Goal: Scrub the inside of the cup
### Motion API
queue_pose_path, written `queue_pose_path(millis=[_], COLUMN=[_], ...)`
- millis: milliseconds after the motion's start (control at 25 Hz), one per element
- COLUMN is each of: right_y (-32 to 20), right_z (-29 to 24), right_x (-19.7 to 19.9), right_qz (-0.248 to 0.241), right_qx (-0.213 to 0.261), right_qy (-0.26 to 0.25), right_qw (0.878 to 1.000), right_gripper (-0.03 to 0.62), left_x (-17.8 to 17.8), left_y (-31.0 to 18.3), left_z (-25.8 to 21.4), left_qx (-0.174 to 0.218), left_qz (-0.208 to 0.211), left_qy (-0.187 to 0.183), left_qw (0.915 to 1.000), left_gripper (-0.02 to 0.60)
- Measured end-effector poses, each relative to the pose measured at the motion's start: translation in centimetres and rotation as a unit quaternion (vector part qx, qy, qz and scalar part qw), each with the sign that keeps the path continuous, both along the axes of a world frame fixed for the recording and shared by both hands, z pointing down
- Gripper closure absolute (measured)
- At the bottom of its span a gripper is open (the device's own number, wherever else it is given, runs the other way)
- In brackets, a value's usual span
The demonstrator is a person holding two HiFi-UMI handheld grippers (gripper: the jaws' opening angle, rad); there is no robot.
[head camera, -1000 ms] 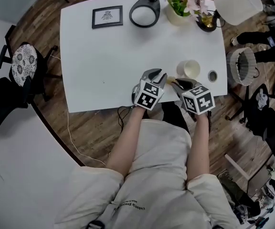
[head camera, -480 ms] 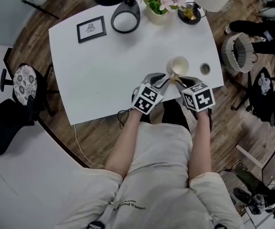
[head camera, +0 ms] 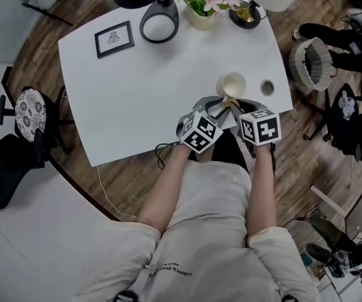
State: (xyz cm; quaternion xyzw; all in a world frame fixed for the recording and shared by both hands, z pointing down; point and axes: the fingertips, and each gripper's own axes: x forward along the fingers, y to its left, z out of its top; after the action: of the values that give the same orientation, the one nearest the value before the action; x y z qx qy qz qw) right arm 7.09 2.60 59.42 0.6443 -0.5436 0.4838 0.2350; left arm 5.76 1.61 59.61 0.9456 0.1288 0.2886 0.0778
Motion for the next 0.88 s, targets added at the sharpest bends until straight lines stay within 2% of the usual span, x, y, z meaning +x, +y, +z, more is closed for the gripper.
queue_pose_path(millis=[240,360,880], right_y=[0.1,0.2,0.7], right_z=[0.0,0.0,0.5], right_x=[0.5,0.9,3.4], right_qz=[0.019,0.014,-0.028], right_qx=[0.001,-0.002,-0.018], right_qy=[-0.008,-0.007,-0.015], right_qw=[1.0,1.0,0.999], right_gripper=[0.502,0.503,0.502], left_x=[0.7,0.8,1.8], left_y=[0.2,-0.2,-0.1], left_z=[0.3,0.4,0.4], left_qx=[0.007,0.004,-0.016], left_qz=[-0.018,-0.024,-0.003], left_qy=[-0.006,-0.006,-0.001], left_qw=[0.9998,0.9997,0.9999], left_gripper=[0.475,0.537,0.538])
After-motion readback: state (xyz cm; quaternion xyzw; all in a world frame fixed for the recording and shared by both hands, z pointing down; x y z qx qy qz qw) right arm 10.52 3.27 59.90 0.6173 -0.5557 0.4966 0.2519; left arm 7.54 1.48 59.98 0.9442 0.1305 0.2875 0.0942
